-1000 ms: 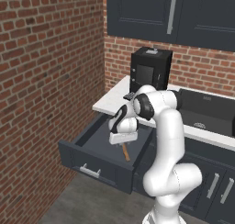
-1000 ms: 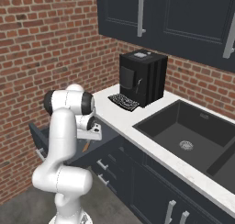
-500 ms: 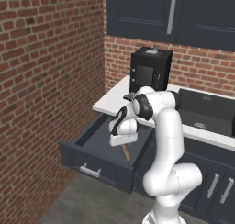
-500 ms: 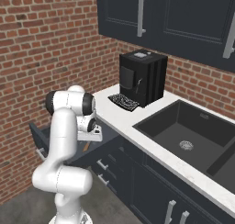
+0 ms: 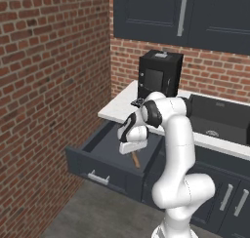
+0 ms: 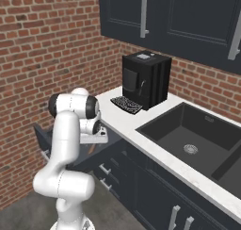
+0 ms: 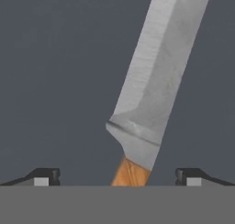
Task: Pick up the knife from the drawer and place it on the cutting board. Then place the meat from the plate to the cutting board.
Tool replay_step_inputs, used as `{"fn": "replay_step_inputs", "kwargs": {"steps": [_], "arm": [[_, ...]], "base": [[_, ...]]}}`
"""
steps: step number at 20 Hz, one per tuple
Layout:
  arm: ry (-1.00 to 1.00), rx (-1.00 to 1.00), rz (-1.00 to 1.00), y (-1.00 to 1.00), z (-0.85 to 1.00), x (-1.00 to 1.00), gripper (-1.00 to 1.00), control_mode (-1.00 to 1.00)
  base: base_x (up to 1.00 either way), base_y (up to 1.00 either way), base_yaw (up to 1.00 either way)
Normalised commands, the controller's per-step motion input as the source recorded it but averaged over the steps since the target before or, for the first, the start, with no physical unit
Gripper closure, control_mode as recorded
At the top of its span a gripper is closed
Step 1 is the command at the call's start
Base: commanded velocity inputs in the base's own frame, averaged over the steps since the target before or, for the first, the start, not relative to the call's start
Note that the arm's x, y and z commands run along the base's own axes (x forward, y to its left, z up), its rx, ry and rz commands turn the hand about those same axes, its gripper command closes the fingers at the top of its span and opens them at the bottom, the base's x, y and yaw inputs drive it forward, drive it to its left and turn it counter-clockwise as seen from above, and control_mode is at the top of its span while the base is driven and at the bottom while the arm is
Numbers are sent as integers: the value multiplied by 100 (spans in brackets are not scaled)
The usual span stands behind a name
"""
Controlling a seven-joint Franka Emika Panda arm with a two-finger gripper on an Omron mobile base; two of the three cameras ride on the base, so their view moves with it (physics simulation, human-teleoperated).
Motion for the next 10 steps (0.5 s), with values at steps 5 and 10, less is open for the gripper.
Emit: {"fn": "replay_step_inputs", "kwargs": {"steps": [5, 10], "arm": [[0, 3, 19, 38, -31, -20, 100, -100], [0, 8, 21, 55, -35, -12, 100, -100]], "base": [[0, 0, 0], [0, 0, 0]]}}
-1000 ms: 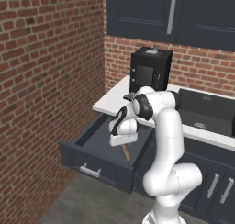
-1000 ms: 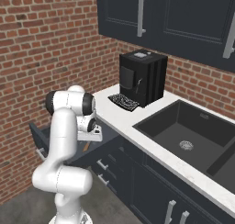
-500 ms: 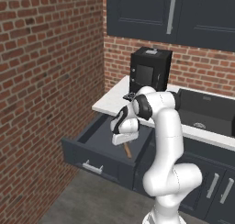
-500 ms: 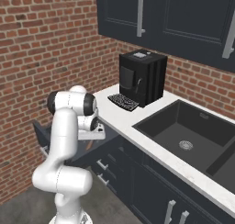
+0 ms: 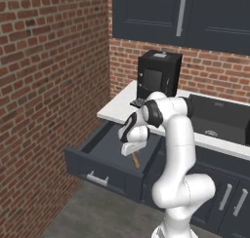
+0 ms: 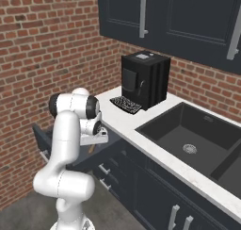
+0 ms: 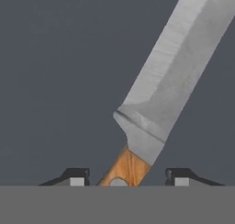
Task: Pick up the knife from the drawer and place it on the cutting board. Then place the meat from the plate to the cutting board.
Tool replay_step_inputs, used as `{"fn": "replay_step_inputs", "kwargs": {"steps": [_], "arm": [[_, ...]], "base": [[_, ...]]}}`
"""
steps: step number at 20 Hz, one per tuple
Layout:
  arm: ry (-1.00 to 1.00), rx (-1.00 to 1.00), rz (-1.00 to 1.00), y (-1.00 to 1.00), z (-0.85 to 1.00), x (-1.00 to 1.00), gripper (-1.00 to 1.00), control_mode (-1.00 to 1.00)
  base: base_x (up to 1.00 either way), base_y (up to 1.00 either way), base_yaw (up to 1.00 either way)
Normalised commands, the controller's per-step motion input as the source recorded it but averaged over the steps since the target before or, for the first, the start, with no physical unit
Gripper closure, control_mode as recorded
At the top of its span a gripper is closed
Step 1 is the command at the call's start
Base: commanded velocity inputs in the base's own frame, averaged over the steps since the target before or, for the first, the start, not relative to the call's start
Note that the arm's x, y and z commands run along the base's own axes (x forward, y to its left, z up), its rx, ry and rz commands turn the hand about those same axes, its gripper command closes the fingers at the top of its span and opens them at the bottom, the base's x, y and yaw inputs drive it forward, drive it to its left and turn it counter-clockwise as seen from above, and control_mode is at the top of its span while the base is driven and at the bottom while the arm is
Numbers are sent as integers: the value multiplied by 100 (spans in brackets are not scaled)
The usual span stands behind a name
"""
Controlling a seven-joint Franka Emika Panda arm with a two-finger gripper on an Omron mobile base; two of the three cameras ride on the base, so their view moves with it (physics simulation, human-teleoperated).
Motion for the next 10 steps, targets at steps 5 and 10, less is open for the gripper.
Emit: {"fn": "replay_step_inputs", "kwargs": {"steps": [5, 10], "arm": [[0, 2, 16, 34, -50, -5, 100, -100], [0, 0, 11, 29, -43, -6, 100, -100]], "base": [[0, 0, 0], [0, 0, 0]]}}
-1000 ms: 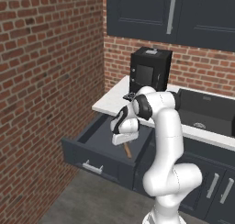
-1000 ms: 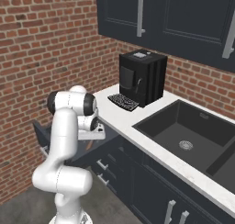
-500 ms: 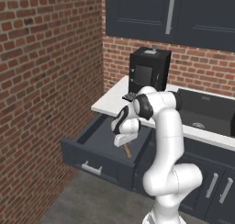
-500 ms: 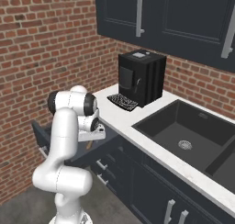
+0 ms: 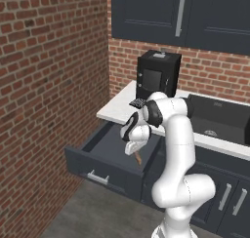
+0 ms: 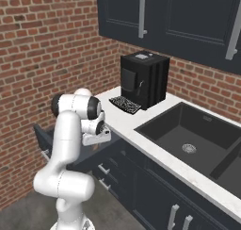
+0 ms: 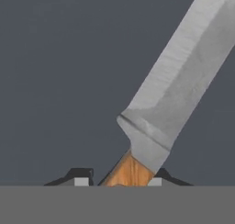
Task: Pick up the knife from the drawer and place it on the cutting board. Then place the meat from the plate to the cutting board.
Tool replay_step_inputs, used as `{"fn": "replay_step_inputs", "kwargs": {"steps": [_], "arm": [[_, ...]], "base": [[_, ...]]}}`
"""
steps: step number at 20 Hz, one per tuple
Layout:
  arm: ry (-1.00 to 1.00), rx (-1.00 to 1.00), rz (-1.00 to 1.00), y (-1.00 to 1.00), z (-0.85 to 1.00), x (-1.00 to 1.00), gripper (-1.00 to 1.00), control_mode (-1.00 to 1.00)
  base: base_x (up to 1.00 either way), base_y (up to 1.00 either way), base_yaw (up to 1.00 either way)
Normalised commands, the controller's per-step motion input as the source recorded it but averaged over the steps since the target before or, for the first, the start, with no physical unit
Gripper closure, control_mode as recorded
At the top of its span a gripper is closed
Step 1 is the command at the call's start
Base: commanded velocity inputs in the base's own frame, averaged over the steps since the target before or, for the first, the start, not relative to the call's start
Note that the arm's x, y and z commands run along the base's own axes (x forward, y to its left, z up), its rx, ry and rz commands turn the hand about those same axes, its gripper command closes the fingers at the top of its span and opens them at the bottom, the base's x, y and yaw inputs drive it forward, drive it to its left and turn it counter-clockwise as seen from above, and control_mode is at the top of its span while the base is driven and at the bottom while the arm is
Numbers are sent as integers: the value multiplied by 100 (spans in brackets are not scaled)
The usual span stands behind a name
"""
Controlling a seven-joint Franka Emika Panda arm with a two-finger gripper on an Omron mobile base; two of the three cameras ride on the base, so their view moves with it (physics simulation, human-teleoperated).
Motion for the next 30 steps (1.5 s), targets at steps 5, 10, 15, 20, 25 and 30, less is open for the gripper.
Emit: {"fn": "replay_step_inputs", "kwargs": {"steps": [5, 10, 15, 20, 25, 30], "arm": [[0, 0, 7, 53, -6, -1, 100, -100], [-2, 0, 8, 69, 11, -3, 100, -100], [-2, 0, 9, 51, 44, -1, 100, -100], [0, 0, 6, 17, 75, 0, 100, -100], [0, 0, 5, 1, 85, 0, 100, -100], [0, 0, 9, 0, 96, 0, 100, -100]], "base": [[0, 0, 0], [0, 0, 0], [0, 0, 0], [0, 0, 0], [0, 0, 0], [0, 0, 0]]}}
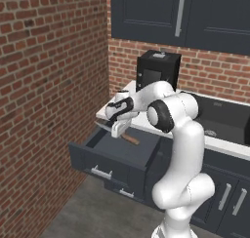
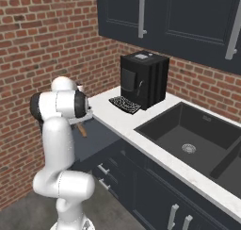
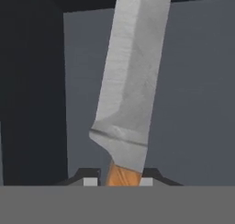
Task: Pick up the knife from the drawer and place it on the cutting board. Then place the meat from the plate to the cutting board.
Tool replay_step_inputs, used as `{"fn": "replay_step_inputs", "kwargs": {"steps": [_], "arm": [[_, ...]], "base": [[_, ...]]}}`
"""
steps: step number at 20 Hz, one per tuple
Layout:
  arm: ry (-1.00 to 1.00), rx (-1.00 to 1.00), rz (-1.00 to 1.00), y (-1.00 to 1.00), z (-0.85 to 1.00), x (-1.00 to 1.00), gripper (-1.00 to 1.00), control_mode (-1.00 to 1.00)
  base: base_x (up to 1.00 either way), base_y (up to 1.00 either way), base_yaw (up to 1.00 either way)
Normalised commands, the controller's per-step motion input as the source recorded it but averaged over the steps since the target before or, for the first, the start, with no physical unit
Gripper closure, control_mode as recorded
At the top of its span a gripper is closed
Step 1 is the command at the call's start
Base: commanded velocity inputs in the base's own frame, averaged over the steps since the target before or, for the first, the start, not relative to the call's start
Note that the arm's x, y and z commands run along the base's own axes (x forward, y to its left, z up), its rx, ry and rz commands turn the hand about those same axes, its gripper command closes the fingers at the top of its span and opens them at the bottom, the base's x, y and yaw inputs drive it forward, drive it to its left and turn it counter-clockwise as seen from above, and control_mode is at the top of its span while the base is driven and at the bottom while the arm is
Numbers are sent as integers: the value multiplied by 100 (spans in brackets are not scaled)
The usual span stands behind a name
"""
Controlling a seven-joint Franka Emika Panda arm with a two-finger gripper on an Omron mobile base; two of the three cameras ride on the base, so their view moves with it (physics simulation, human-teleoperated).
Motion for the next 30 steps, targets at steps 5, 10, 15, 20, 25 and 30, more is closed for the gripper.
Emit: {"fn": "replay_step_inputs", "kwargs": {"steps": [5, 10, 15, 20, 25, 30], "arm": [[0, 0, 10, 0, 93, -13, 100, -100], [-4, 4, 1, -2, 74, -52, 100, -100], [-4, 1, 0, -14, 49, -54, 100, -100], [0, 2, -6, -36, 44, -69, 100, -100], [0, 18, -17, -64, 34, -83, 100, -100], [0, 19, -27, -69, 36, -42, 100, -100]], "base": [[0, 0, 0], [0, 0, 0], [0, 0, 0], [0, 0, 0], [0, 0, 0], [0, 0, 0]]}}
